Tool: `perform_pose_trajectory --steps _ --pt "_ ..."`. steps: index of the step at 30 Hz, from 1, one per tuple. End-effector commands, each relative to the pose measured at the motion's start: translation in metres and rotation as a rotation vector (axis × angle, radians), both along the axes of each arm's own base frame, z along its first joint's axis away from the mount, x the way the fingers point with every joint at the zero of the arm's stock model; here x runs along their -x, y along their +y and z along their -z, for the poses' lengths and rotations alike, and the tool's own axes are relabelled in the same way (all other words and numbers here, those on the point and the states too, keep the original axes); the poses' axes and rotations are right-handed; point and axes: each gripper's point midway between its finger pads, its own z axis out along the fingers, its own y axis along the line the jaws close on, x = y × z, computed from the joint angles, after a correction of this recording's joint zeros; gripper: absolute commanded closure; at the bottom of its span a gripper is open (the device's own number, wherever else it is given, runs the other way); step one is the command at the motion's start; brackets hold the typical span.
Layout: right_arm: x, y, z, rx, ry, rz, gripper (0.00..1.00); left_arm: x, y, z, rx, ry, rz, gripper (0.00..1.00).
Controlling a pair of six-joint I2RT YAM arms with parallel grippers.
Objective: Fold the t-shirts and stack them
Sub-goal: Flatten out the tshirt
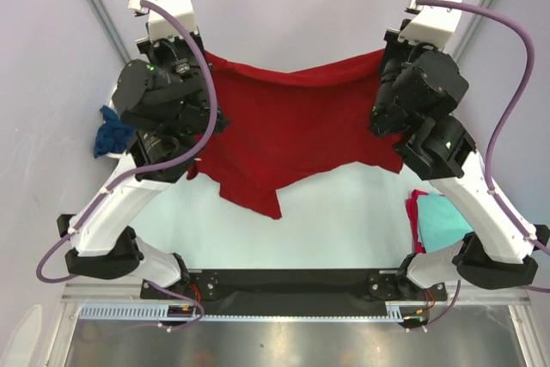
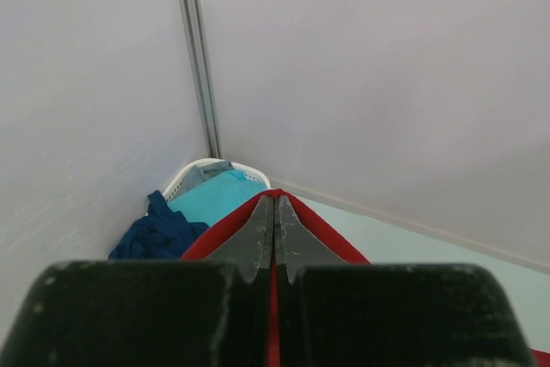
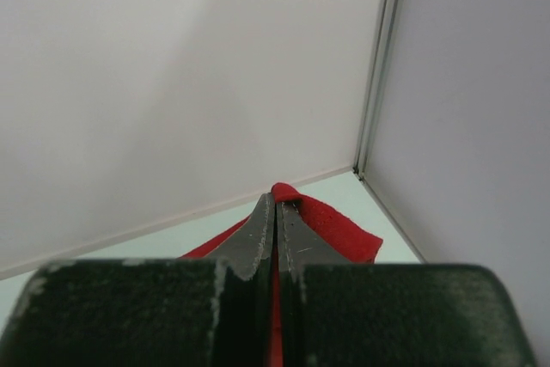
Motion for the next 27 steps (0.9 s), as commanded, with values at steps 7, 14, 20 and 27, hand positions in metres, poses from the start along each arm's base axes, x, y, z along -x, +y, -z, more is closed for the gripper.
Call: perform_pose_trajectory --steps 7,14,20,27 --pt "-0.022 0.0 0.006 -0.089 -0.003 -0.043 1.0 -0.027 -0.008 0.017 0.004 -0.011 0.088 1.0" --pt "-0.072 0.004 0.04 -0.184 0.08 -0.119 1.0 -0.07 -0.01 0.069 0.095 0.094 0.185 1.0" --pt "-0.124 -0.011 0.083 -0.227 0.181 -0.097 1.0 -0.11 -0.011 0.105 0.073 0.178 0.182 1.0" --pt "-0.2 -0.026 0.127 -0.316 0.265 -0.1 1.0 -0.183 -0.011 0.15 0.151 0.276 0.23 1.0"
